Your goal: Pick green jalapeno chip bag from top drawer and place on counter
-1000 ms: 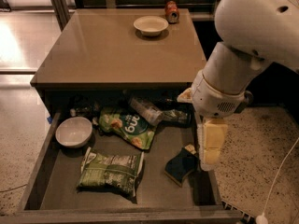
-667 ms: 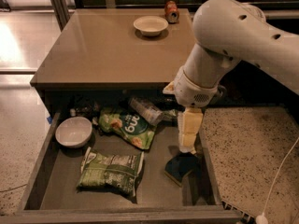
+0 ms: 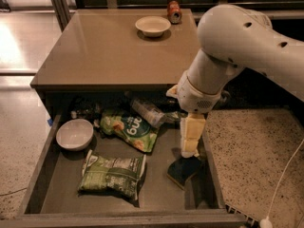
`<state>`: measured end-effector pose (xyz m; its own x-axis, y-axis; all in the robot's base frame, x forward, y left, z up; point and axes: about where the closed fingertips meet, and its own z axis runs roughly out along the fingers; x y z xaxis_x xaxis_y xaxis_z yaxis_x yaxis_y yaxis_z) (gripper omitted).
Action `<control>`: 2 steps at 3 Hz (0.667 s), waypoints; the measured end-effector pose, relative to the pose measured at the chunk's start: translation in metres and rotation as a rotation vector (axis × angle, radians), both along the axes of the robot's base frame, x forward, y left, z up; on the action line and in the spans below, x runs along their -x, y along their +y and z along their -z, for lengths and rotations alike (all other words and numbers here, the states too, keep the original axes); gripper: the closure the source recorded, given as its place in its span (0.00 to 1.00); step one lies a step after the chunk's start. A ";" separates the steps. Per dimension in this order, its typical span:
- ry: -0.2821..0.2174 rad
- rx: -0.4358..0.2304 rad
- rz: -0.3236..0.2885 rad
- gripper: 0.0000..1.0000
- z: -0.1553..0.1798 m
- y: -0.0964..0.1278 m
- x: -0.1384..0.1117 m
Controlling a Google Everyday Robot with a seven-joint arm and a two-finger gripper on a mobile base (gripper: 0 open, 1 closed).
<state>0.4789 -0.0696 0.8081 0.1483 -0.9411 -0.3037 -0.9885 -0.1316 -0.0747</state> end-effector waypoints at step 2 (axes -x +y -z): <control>-0.088 -0.006 0.008 0.00 0.066 0.019 0.004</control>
Offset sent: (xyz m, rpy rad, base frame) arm 0.0017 0.0195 -0.0784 0.0217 -0.1162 -0.0311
